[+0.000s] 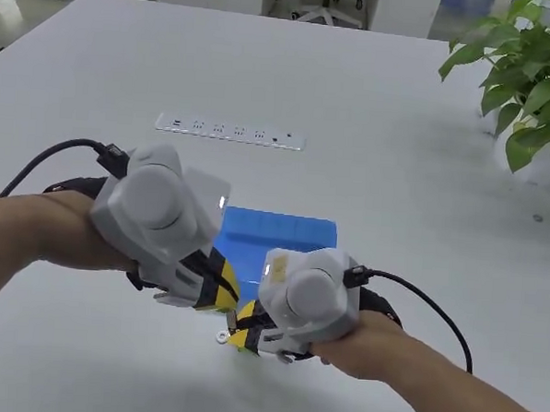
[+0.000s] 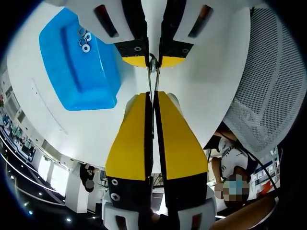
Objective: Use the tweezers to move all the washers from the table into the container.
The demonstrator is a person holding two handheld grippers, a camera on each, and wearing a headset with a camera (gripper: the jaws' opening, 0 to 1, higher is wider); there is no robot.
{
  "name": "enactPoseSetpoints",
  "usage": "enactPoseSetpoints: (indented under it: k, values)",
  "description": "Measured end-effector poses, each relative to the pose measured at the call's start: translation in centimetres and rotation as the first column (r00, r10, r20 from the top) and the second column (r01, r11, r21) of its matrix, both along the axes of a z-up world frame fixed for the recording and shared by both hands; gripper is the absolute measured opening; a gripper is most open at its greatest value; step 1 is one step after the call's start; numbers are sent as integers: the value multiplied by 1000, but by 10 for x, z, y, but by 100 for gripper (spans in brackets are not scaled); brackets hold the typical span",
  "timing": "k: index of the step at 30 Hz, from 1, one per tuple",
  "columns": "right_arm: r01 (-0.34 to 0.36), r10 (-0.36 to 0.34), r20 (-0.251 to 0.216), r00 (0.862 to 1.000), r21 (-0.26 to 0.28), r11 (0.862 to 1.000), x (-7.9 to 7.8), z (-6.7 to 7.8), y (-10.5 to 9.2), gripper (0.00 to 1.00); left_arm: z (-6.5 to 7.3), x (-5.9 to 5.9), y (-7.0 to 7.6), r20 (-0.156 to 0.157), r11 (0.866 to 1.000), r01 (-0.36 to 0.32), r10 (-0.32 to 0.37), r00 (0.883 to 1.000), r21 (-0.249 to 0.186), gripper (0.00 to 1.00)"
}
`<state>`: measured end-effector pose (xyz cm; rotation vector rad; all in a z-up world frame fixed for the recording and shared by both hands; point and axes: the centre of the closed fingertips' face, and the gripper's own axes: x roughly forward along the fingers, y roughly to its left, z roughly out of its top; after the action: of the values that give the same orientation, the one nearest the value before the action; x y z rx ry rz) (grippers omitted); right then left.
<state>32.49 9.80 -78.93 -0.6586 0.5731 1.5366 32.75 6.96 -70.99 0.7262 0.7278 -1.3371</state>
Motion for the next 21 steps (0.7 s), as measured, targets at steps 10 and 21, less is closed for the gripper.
enactPoseSetpoints:
  k: [10,21]
  values:
    - [-4,4,17,1000,4,1000,-2,10,-1,9,8,-2,0,11,1000,1,-1,1000,0,5]
    - [-9,8,44,999,9,1000,-1,24,-2,9,23,-3,-2,40,1000,2,-2,999,-1,5]
